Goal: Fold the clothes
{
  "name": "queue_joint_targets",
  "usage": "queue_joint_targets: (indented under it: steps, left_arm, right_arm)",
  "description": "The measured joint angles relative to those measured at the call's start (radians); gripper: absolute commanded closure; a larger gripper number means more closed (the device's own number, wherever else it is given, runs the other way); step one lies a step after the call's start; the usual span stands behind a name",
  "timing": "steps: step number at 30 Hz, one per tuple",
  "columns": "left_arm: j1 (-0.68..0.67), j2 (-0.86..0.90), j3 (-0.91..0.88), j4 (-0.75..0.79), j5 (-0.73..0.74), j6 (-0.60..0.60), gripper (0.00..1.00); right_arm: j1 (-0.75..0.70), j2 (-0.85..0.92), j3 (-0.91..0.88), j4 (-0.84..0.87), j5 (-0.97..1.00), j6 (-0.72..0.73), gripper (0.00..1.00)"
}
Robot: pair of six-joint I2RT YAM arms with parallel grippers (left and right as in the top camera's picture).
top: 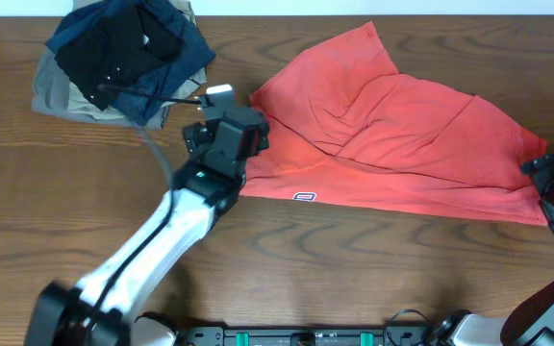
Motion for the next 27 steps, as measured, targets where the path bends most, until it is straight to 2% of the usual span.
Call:
queue_joint_targets:
  steps: [4, 7, 11, 13, 18, 27]
  left_arm:
    - [0.000, -0.017, 0.002, -0.091, 0.196, 0.001, 0.05]
    - [-0.001, 0.048, 0.002, -0.140, 0.339, 0.005, 0.09]
    - [-0.001, 0.164, 0.002, -0.160, 0.439, -0.003, 0.15]
    - [-0.001, 0.220, 0.002, -0.162, 0.466, -0.013, 0.20]
    - [-0.001, 0.295, 0.002, -0.163, 0.494, -0.030, 0.22]
    - [-0.001, 0.308, 0.002, -0.199, 0.479, -0.061, 0.37]
  right_arm:
    - [0.027, 0.000, 0.009, -0.068, -0.092, -0.069, 0.08]
    - [0.066, 0.000, 0.009, -0.106, -0.126, -0.113, 0.14]
    - [0.124, 0.000, 0.009, -0.142, -0.144, -0.158, 0.25]
    - [0.145, 0.000, 0.007, -0.147, -0.140, -0.163, 0.28]
    - [0.164, 0.000, 0.003, -0.174, -0.116, -0.151, 0.37]
    - [0.167, 0.000, -0.001, -0.196, -0.094, -0.147, 0.37]
